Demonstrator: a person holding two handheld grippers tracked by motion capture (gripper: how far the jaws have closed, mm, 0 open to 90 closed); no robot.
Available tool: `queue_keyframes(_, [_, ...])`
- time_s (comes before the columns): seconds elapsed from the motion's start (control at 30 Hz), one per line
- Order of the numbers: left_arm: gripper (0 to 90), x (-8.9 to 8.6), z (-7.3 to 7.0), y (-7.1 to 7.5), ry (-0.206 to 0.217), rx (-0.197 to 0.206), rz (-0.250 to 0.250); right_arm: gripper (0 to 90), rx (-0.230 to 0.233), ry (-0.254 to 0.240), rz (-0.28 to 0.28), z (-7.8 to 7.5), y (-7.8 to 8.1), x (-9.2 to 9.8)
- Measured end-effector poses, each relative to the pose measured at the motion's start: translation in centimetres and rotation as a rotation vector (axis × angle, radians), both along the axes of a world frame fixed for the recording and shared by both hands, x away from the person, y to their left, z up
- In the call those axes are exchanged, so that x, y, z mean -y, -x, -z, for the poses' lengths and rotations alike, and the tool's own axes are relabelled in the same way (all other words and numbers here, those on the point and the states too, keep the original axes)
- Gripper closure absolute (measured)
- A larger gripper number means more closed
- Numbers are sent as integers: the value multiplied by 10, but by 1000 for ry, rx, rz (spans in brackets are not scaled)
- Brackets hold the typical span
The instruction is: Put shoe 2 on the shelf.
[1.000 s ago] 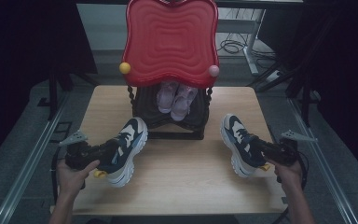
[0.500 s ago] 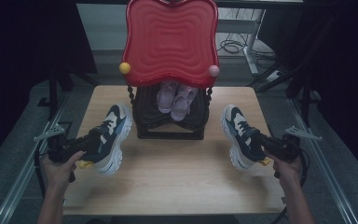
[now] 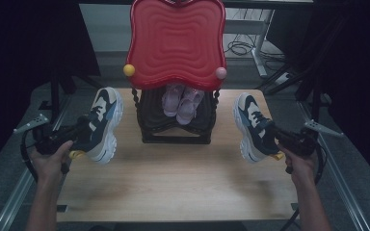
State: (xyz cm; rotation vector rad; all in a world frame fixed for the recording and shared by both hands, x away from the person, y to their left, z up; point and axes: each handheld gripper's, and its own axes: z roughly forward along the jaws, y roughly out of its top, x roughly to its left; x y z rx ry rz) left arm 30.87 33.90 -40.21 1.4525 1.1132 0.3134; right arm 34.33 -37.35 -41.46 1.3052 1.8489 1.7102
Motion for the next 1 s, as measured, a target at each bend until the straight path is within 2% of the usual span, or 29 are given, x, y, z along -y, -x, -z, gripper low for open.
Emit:
queue_keyframes(0.03, [739, -1, -3, -4, 2, 8, -3, 750, 8, -16, 4, -5, -2, 1])
queue_keyframes(0.2, [739, -1, -8, -12, 21, 26, 3, 750, 31, -22, 3, -15, -8, 0])
queue_keyframes(0.23, [739, 0, -12, -17, 31, 39, 6, 749, 39, -30, 6, -21, -11, -2])
queue_keyframes(0.47, [738, -2, -23, -30, 52, 54, 6, 749, 73, -63, 2, -36, -21, -8])
queue_keyframes(0.73, [738, -3, -46, -39, 70, 83, -3, 750, 113, -86, 5, -60, -29, -16])
queue_keyframes(0.97, [739, -3, -71, -45, 86, 117, -11, 750, 158, -95, -1, -87, -31, -26])
queue_keyframes(1.0, [739, -3, -71, -45, 86, 117, -11, 750, 165, -96, -3, -91, -32, -27])
